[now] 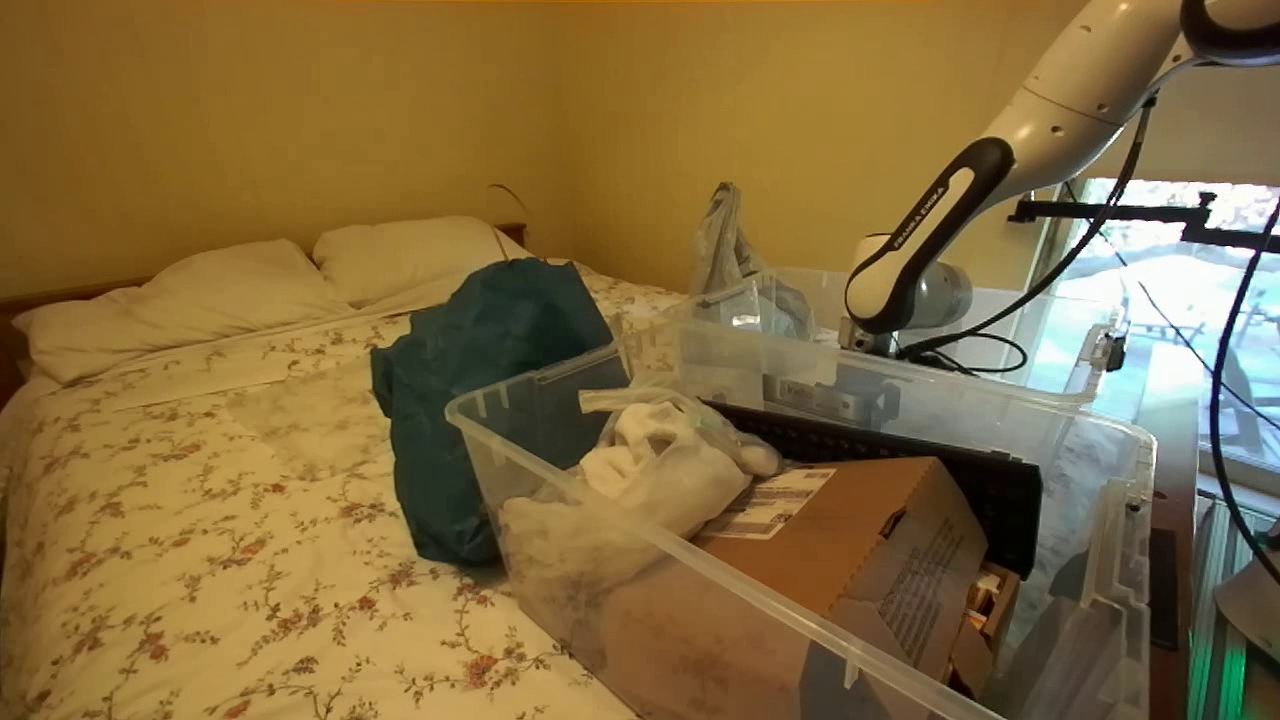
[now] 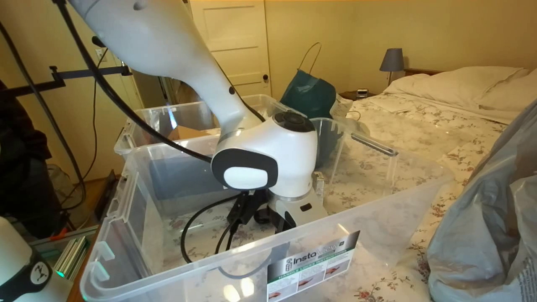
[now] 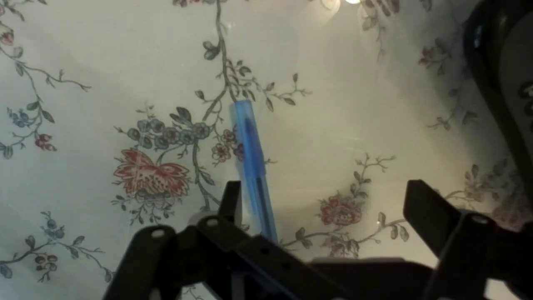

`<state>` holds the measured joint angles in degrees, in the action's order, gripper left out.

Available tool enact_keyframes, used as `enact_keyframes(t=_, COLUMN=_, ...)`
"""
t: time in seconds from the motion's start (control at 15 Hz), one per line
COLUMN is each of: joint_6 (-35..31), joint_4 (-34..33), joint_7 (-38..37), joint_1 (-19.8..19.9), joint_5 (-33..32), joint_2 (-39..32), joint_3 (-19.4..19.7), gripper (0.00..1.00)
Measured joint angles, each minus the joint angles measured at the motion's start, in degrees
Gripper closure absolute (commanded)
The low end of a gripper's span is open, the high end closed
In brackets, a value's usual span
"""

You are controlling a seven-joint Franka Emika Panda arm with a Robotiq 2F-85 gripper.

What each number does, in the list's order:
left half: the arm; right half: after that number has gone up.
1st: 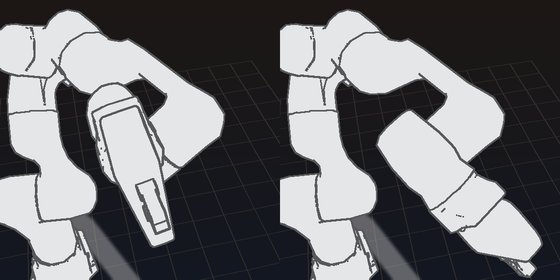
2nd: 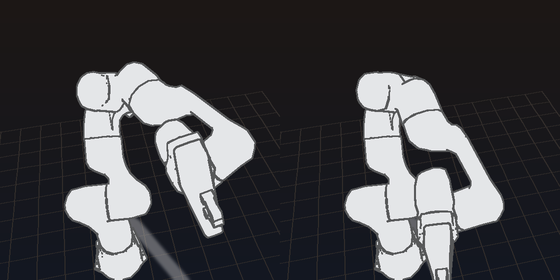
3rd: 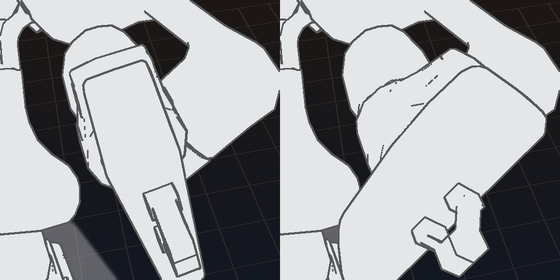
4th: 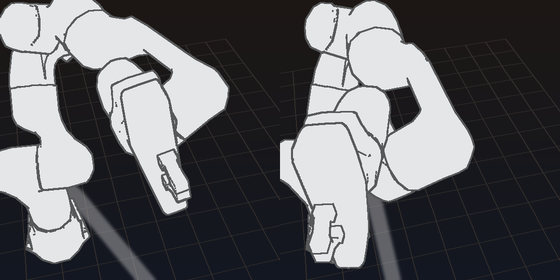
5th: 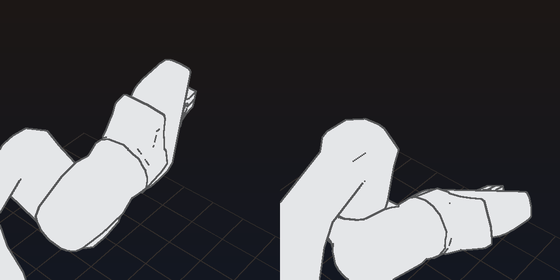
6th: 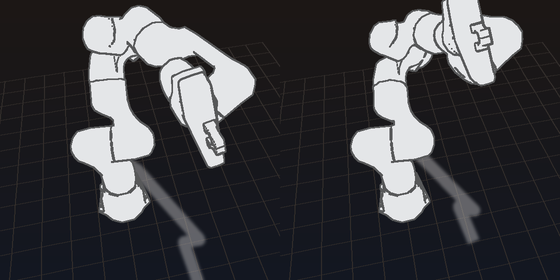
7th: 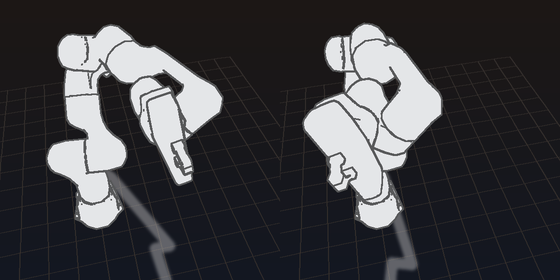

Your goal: Move the pen from the plastic box on the right to the one on the left

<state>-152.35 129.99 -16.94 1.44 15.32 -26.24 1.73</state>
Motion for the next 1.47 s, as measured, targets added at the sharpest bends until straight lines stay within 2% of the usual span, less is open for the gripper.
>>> enact_keyframes(t=0.13, joint_6=-2.8, joint_4=0.4, joint_7=-3.5, joint_1=-3.1, joint_5=-2.7, joint_2=-0.5, joint_3=2.4, gripper=0.0)
enact_keyframes(t=0.4, joint_6=-4.8, joint_4=-0.1, joint_7=-10.6, joint_1=-10.2, joint_5=-12.0, joint_2=-2.5, joint_3=10.6, gripper=0.0)
enact_keyframes(t=0.53, joint_6=-4.7, joint_4=-0.8, joint_7=-10.9, joint_1=-11.4, joint_5=-14.1, joint_2=-3.8, joint_3=12.6, gripper=0.23)
enact_keyframes(t=0.67, joint_6=-4.3, joint_4=-1.8, joint_7=-10.8, joint_1=-11.4, joint_5=-14.3, joint_2=-4.8, joint_3=12.4, gripper=0.4)
enact_keyframes(t=1.2, joint_6=0.9, joint_4=-4.7, joint_7=-10.3, joint_1=-10.9, joint_5=-14.3, joint_2=-5.0, joint_3=11.8, gripper=0.95)
enact_keyframes(t=1.27, joint_6=1.7, joint_4=-5.1, joint_7=-10.3, joint_1=-10.7, joint_5=-14.3, joint_2=-5.0, joint_3=11.7, gripper=1.0)
enact_keyframes(t=1.47, joint_6=4.7, joint_4=-6.3, joint_7=-10.5, joint_1=-9.9, joint_5=-14.2, joint_2=-5.0, joint_3=11.4, gripper=0.96)
